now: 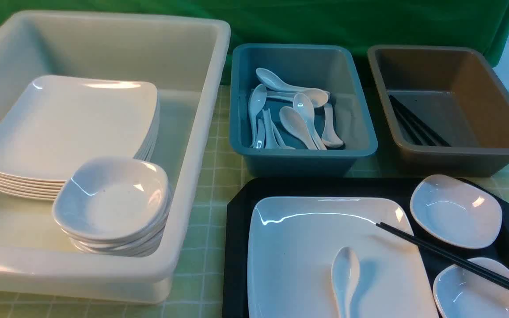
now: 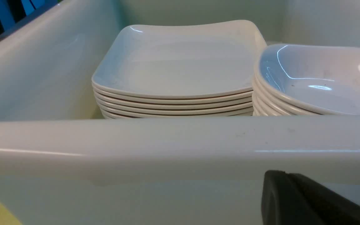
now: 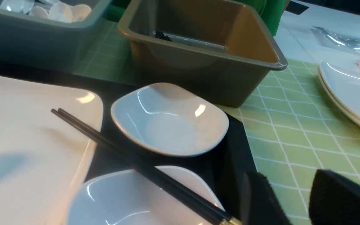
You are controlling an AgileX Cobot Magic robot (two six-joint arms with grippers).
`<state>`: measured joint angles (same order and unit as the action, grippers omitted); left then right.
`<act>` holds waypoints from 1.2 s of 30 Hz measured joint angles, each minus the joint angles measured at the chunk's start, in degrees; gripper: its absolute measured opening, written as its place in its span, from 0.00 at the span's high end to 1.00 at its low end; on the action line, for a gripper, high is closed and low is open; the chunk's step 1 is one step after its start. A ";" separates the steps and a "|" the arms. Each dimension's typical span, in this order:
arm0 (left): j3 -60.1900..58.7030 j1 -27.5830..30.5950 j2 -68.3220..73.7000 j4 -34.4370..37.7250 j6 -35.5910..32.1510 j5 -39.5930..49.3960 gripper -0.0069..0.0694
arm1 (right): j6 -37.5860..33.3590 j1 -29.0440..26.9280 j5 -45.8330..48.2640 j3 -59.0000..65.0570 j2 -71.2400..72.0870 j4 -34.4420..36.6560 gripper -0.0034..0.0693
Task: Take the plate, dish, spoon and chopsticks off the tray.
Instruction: Use the right arm to grab a pair of chopsticks from the plate
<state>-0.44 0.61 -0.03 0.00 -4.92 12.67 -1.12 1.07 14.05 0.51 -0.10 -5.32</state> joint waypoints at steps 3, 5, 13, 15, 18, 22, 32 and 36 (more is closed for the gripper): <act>0.00 0.00 0.00 0.00 0.00 0.00 0.91 | 0.00 0.00 0.00 0.00 0.00 0.00 0.62; 0.00 0.00 0.00 0.00 0.00 0.00 0.91 | 0.00 0.00 0.00 0.00 0.00 0.00 0.62; 0.00 0.00 0.00 0.00 0.00 0.00 0.91 | -0.05 0.00 0.04 0.00 0.00 0.00 0.62; 0.00 0.00 0.00 -0.42 0.00 0.00 0.91 | -0.05 0.00 0.04 0.00 0.00 0.00 0.62; 0.00 0.00 0.00 -1.91 0.22 -0.62 0.91 | -0.05 0.00 0.04 0.00 0.00 0.00 0.62; 0.00 0.00 0.00 9.08 4.92 -7.41 0.91 | -0.05 0.00 0.04 0.00 0.00 0.00 0.62; 0.00 0.00 0.00 22.26 8.81 -22.79 0.91 | 0.00 0.00 0.04 0.00 0.00 0.00 0.62; 0.00 0.00 0.00 23.03 11.32 -28.90 0.91 | 0.13 0.00 -0.92 0.00 0.00 0.02 0.62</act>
<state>-0.44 0.61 -0.03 23.03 6.40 -16.23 -0.99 1.07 13.13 0.51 -0.10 -5.30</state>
